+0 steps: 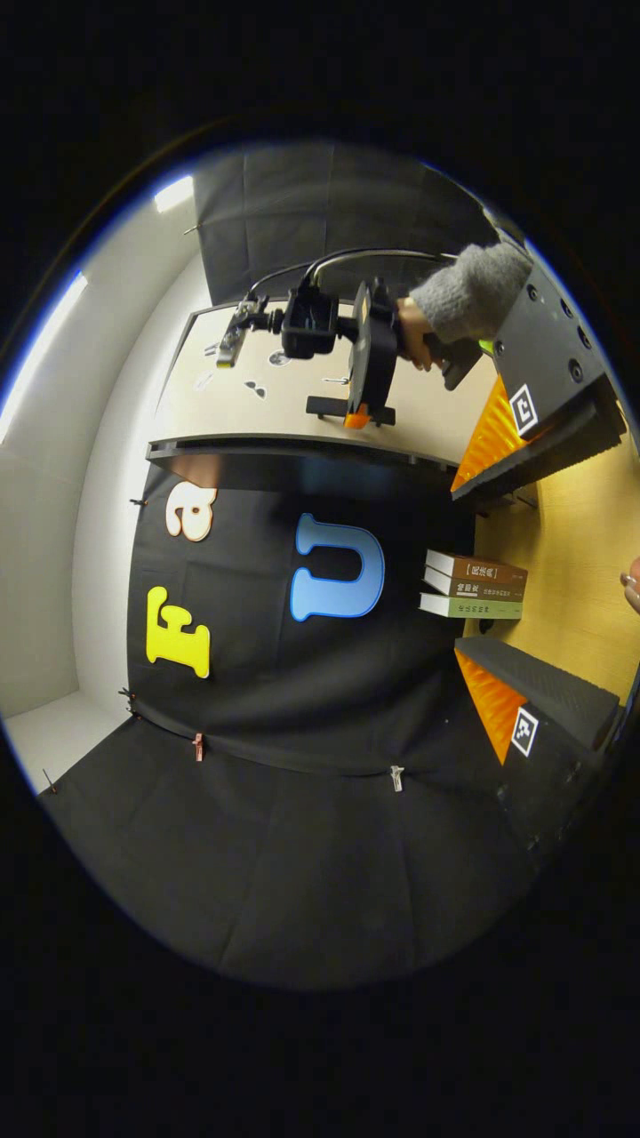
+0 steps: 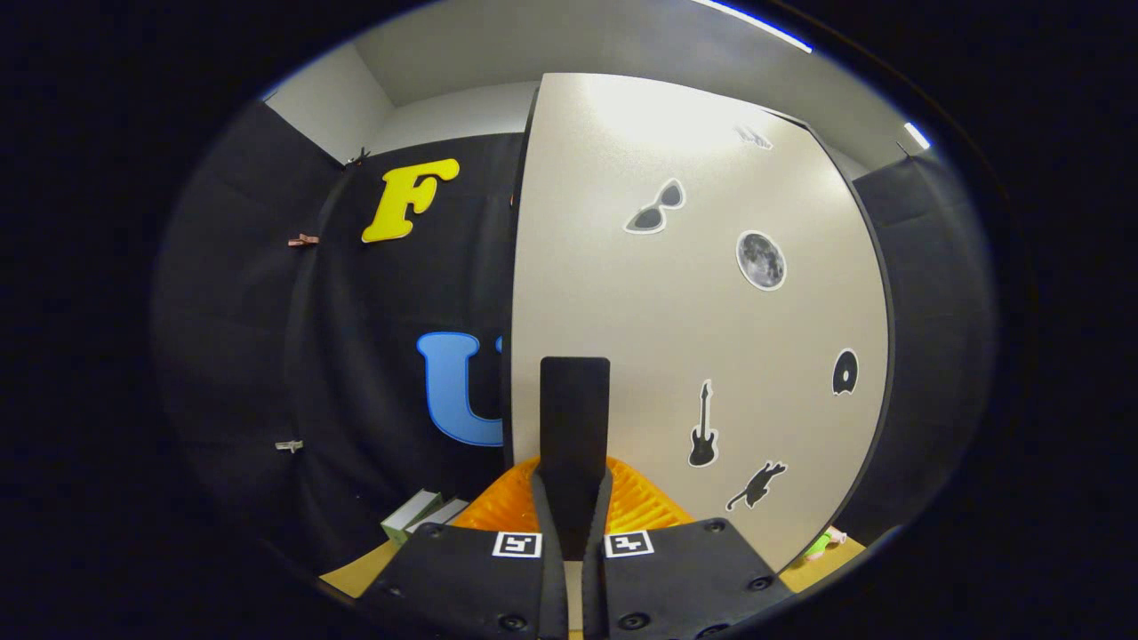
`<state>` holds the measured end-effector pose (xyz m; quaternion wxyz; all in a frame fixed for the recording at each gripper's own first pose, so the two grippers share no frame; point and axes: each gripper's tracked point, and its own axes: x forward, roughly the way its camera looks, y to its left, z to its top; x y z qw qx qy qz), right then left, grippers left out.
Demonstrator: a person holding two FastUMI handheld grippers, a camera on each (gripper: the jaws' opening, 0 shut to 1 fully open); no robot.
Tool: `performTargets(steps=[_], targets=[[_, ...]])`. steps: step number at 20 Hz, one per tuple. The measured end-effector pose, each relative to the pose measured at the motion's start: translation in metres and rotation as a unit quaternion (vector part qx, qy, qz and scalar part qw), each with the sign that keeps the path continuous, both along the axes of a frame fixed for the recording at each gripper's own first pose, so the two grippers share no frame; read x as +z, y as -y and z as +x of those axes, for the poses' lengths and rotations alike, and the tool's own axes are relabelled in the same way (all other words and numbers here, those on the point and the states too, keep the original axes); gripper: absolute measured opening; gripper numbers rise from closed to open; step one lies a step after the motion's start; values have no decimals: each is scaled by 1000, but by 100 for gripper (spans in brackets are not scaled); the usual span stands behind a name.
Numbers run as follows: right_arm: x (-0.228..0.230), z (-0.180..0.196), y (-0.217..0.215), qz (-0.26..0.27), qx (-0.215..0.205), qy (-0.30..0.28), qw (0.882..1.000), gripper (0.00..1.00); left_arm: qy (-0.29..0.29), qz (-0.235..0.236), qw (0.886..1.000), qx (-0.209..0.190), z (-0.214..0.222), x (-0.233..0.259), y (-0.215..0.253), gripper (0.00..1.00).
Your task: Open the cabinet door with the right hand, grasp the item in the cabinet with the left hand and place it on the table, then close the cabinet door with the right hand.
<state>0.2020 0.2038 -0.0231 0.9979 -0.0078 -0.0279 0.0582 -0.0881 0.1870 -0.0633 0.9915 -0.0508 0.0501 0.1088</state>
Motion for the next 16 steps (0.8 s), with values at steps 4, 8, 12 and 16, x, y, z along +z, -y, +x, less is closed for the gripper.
performTargets(steps=[4,8,12,16], targets=[[3,-52,24,-10,38,-18,999,11,1,5,1000,-16,3,2,18,95],[8,-104,54,-18,51,-26,998,11,10,7,999,-46,8,11,48,95],[12,-146,85,-19,57,-34,998,11,15,18,997,-79,12,21,78,95],[16,-172,113,-24,52,-36,998,11,24,16,992,-120,18,27,116,95]])
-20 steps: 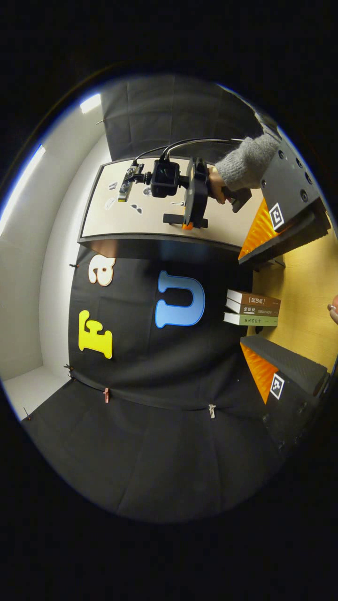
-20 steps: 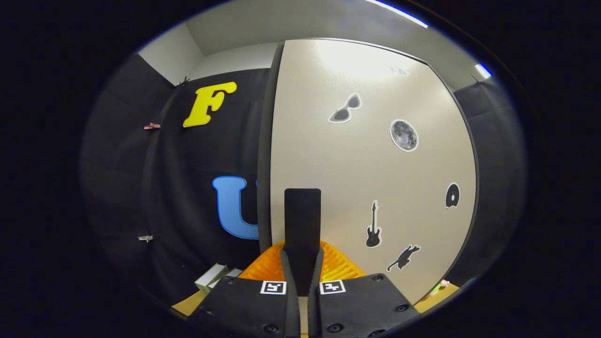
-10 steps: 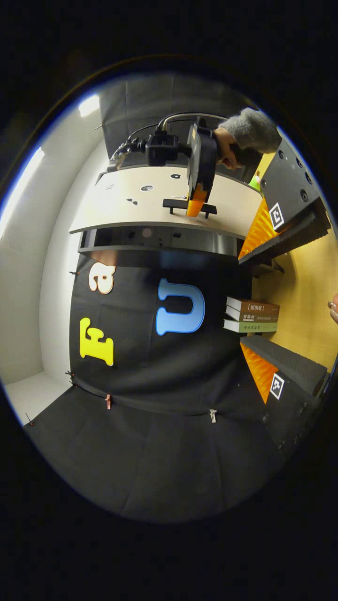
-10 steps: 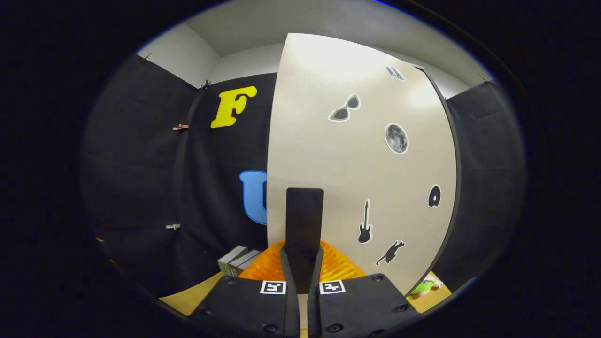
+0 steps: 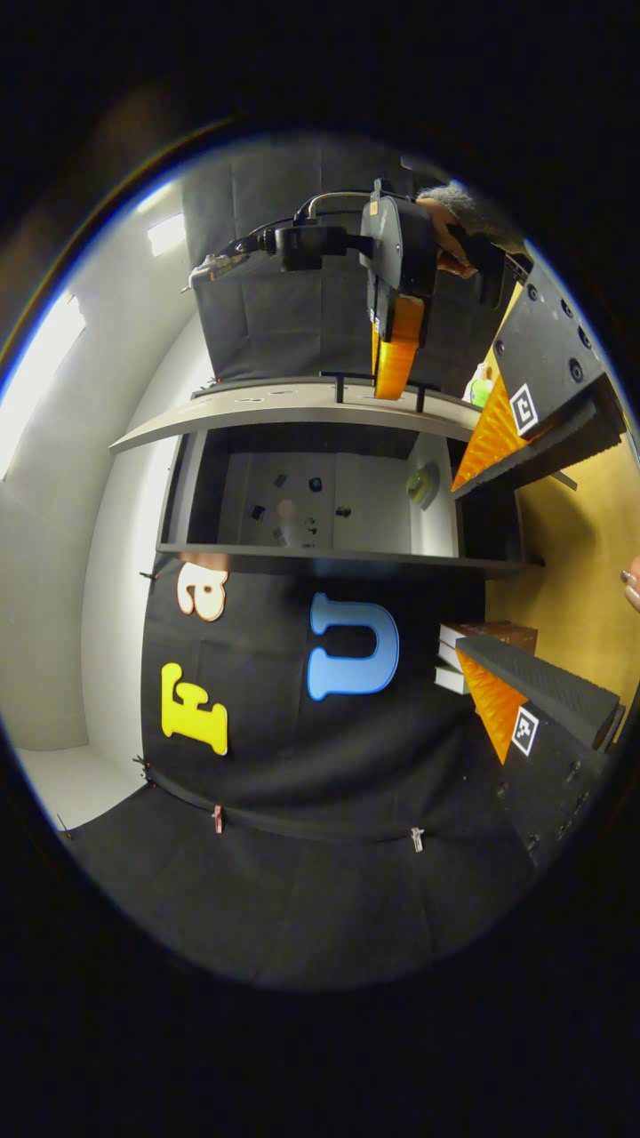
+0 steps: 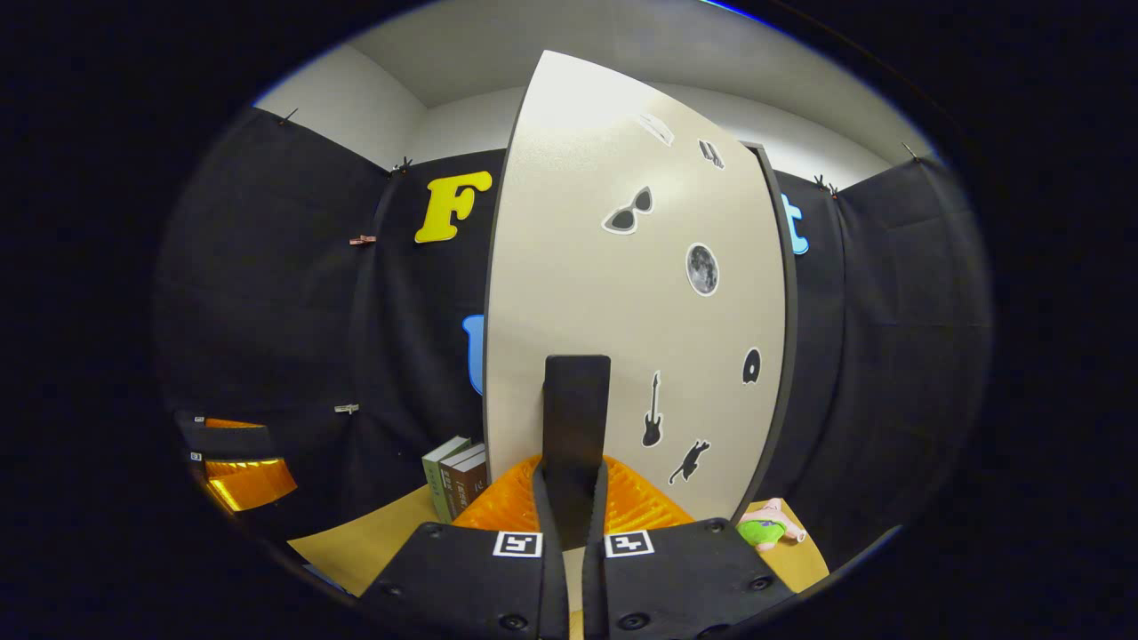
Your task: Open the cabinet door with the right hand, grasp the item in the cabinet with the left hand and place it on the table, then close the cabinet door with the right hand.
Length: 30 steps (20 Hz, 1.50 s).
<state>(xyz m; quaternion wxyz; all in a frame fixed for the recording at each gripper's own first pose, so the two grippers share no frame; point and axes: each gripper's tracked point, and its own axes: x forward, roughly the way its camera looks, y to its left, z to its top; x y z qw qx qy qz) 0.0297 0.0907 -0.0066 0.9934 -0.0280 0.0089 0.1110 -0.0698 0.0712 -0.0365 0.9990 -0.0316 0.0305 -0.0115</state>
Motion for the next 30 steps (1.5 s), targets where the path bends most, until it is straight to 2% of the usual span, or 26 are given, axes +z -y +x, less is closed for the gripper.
performTargets(steps=[7,12,19,30], targets=[[6,-36,54,-1,-32,10,999,10,1,4,998,-70,12,3,56,95],[12,-54,100,-6,-62,14,998,10,-2,1,995,-95,25,1,86,94],[14,-65,156,-9,-69,8,998,9,-4,-13,995,-99,65,4,139,94],[17,-64,240,3,-58,13,998,8,-1,0,997,-80,123,3,208,95]])
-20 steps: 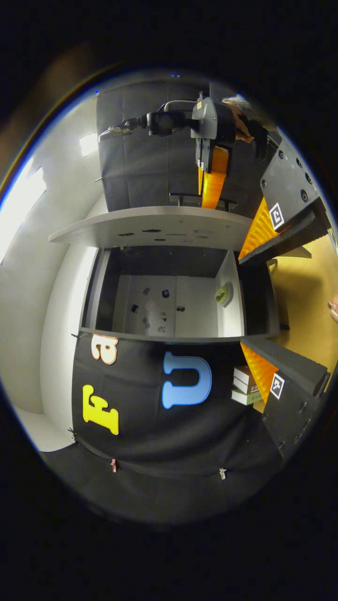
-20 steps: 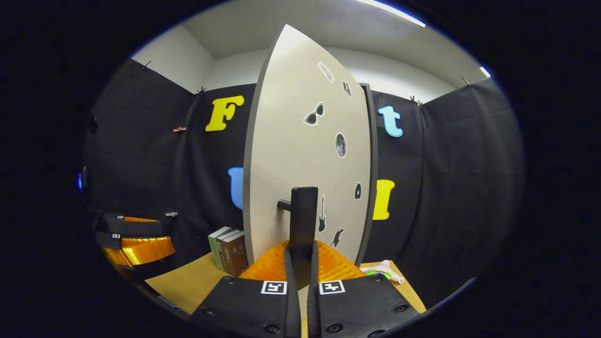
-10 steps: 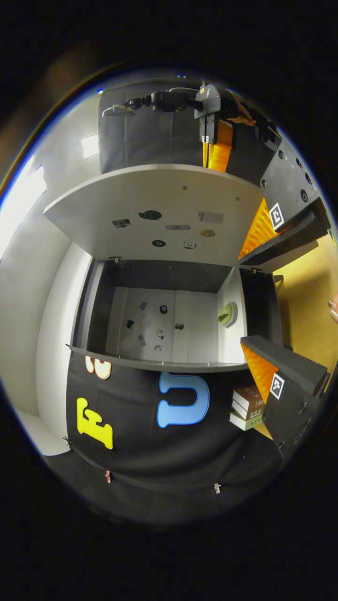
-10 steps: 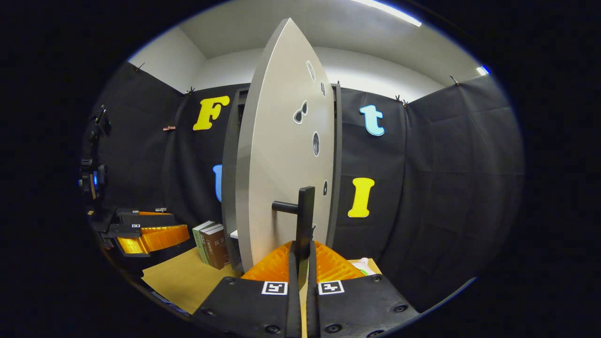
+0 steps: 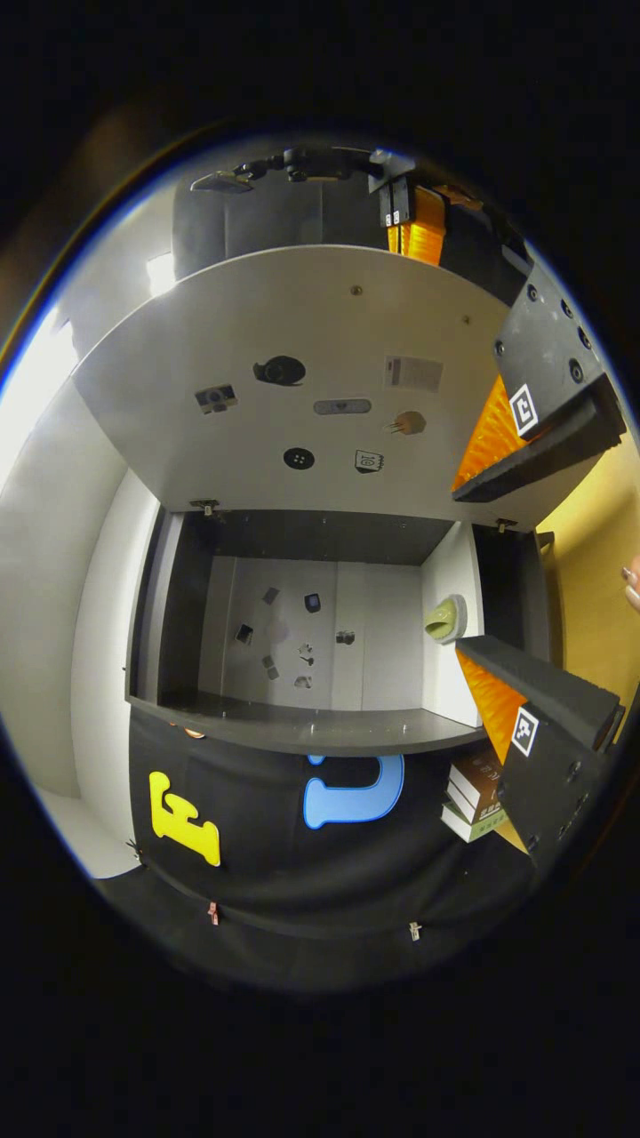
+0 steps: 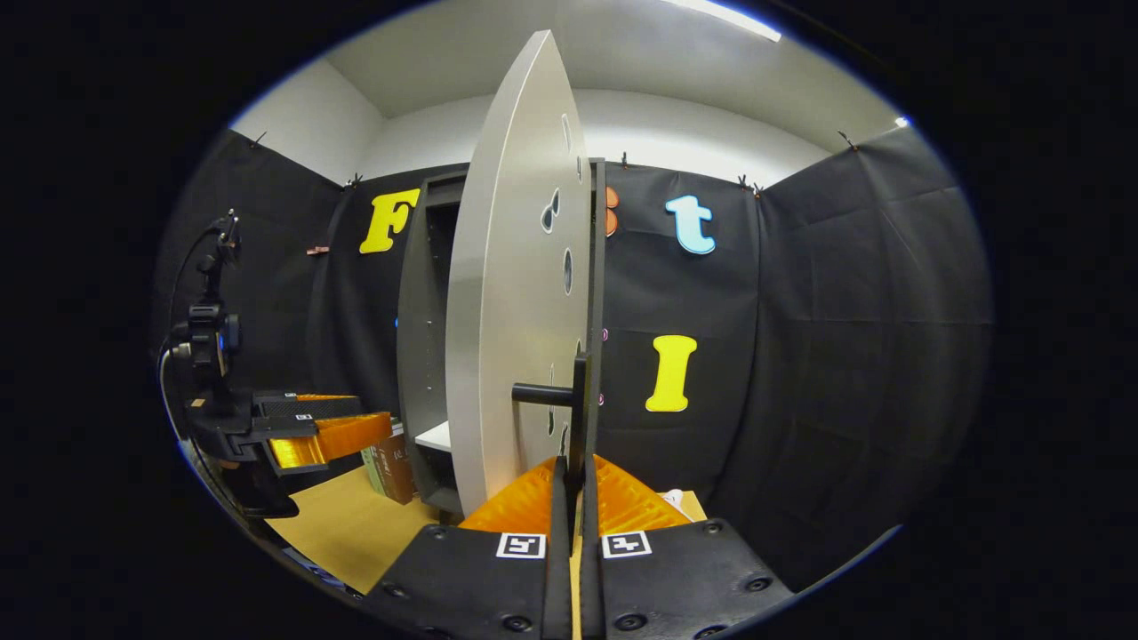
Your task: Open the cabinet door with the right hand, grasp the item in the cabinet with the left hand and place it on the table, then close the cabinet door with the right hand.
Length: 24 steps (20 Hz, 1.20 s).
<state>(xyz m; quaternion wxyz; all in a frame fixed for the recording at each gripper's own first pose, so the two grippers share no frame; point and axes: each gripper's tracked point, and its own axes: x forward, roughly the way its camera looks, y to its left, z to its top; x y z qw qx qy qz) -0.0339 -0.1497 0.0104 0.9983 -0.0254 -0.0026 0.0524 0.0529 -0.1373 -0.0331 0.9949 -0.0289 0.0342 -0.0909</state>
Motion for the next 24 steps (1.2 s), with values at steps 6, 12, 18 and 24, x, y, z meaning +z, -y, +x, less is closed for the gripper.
performTargets(steps=[6,12,18,24], targets=[[-1,-2,8,9,33,-1,999,8,-8,6,1000,0,17,-5,22,95],[-5,-19,7,14,71,-4,997,12,-42,27,999,18,47,-16,10,92],[-19,-51,55,-11,10,1,1000,5,-76,3,997,25,92,-25,-6,95],[-25,-56,137,11,-111,11,994,23,-101,33,994,21,149,-33,-11,95]])
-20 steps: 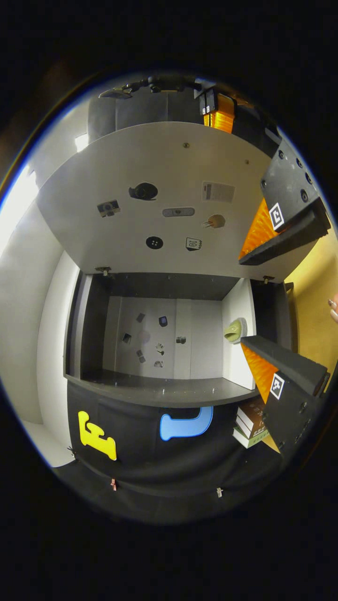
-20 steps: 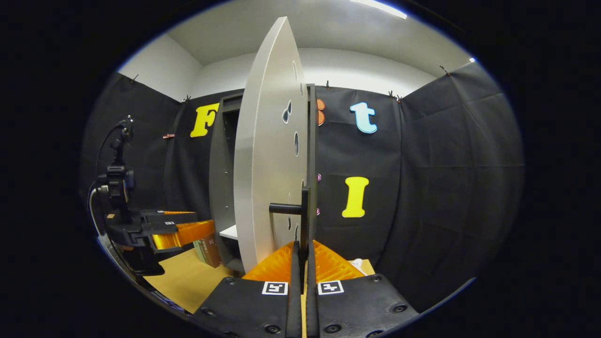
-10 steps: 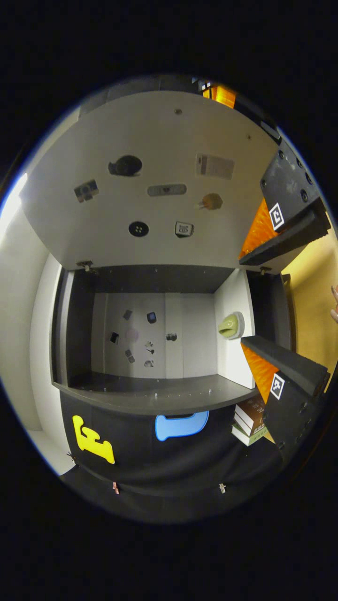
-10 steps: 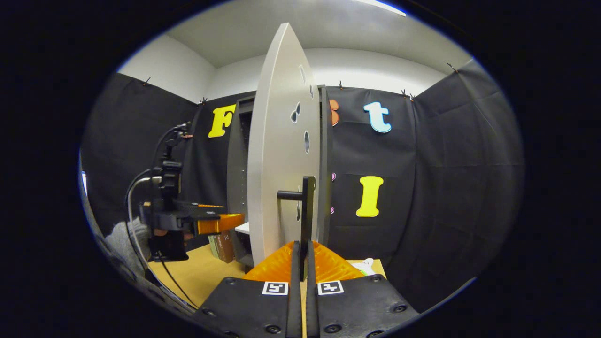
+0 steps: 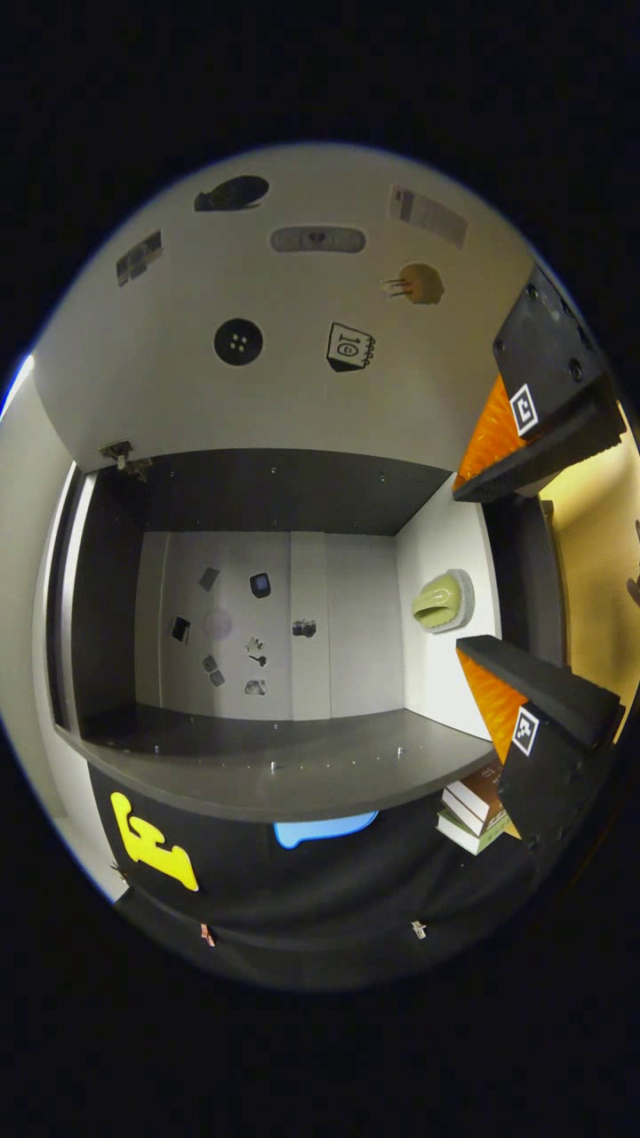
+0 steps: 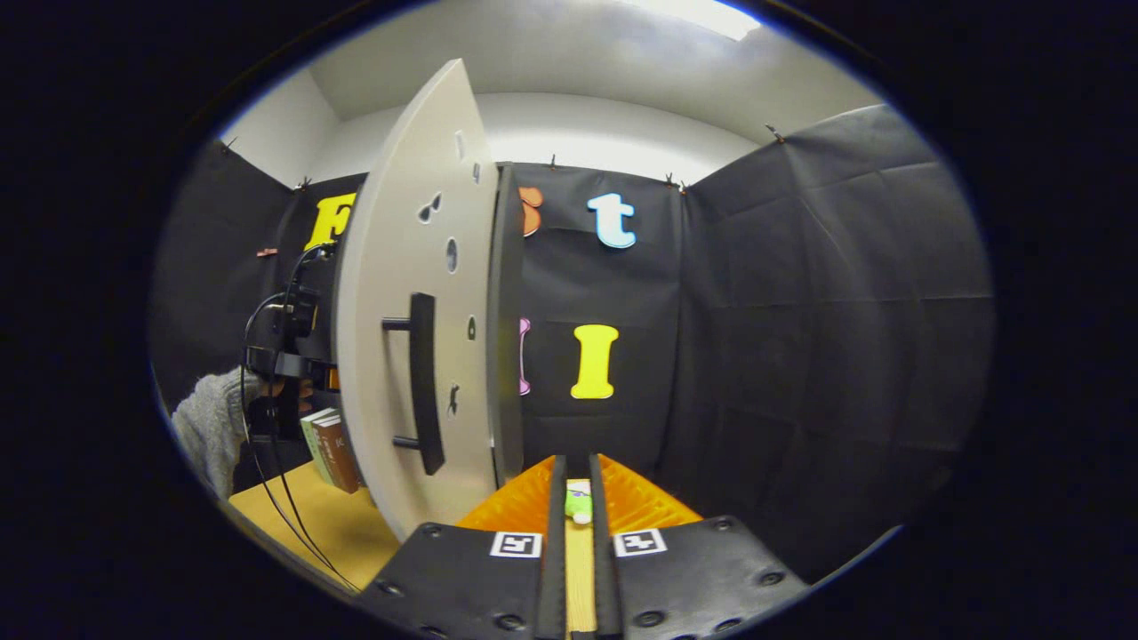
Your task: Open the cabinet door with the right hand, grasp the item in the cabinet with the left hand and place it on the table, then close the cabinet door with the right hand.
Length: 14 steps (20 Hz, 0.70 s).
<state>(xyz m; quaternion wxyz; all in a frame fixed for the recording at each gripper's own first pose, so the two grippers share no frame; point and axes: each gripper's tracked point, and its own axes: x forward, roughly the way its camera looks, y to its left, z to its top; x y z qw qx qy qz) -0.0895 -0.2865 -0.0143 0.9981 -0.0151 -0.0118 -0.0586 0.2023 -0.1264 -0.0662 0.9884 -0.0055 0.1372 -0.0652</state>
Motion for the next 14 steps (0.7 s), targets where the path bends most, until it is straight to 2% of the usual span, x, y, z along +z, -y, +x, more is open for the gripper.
performTargets(steps=[1,2,3,5,7,11,12,13,14], targets=[[-2,3,12,-1,-13,1,1000,40,-5,5,1000,-2,9,0,-1,94],[-3,6,22,-4,-22,0,1000,41,-9,7,1000,-3,20,0,-1,95],[-7,8,29,-7,-31,-1,999,53,-13,8,1000,-4,31,-1,-2,94],[-14,12,45,-9,-47,-8,999,53,-27,8,1000,-2,53,-6,-7,94],[-23,19,61,-5,-63,-16,998,81,-47,2,999,1,76,-16,-10,94],[-37,34,85,1,-83,-34,996,91,-93,-20,995,1,124,-43,-9,96],[-40,36,89,2,-83,-39,996,86,-109,-23,994,5,134,-50,-11,94],[-42,39,92,3,-84,-41,996,86,-119,-26,992,9,146,-56,-13,94],[-45,42,96,5,-85,-44,995,92,-128,-32,991,12,155,-60,-13,94]])
